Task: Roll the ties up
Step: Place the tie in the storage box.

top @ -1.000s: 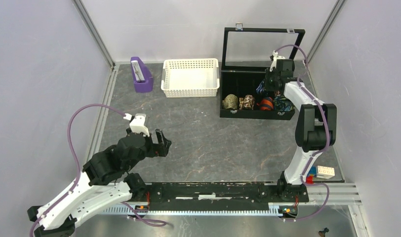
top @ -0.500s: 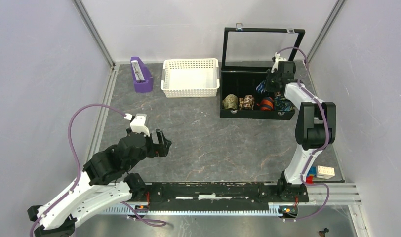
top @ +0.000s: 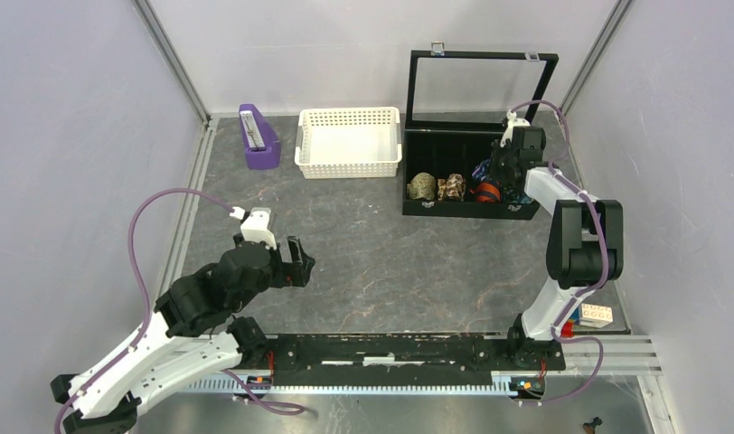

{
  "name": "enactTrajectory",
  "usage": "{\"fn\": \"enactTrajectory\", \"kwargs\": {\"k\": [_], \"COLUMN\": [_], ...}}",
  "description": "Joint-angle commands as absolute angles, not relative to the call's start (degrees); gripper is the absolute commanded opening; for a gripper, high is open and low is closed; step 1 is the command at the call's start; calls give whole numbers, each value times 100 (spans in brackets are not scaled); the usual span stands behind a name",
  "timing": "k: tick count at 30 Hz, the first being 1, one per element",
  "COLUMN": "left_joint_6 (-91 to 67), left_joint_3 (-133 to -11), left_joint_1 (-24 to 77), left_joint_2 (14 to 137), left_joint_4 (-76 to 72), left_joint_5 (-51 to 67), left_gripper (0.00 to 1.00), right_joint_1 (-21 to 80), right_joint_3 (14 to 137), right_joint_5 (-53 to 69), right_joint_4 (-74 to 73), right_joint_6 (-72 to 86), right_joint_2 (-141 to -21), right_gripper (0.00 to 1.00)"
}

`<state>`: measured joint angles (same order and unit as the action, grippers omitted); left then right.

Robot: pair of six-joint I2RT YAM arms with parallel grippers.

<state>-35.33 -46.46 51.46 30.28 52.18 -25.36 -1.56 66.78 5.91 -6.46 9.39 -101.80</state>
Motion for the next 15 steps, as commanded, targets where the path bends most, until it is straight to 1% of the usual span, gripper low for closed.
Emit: {"fn": "enactTrajectory", "kwargs": {"k": [1, 14, 15], "left_joint_6": [-3568, -3569, -3566], "left_joint_3": [-4755, -4755, -4755], "left_joint_1": [5124, 5122, 5115], "left_joint_2": [3073, 3089, 3094], "left_joint_4": [5173, 5177, 5178], "left_joint_5": [-2584, -2597, -2609], "left_gripper": [100, 100, 100], "right_joint_1": [-169, -165, -158], "right_joint_3": [6799, 7388, 7410], "right_joint_5": [596, 720, 718], "right_joint_4": [-756, -819, -843], "right_joint_6": [937, 1014, 1006], "right_joint_2": [-10125, -10872, -10898], "right_gripper": [0, 0, 2]}}
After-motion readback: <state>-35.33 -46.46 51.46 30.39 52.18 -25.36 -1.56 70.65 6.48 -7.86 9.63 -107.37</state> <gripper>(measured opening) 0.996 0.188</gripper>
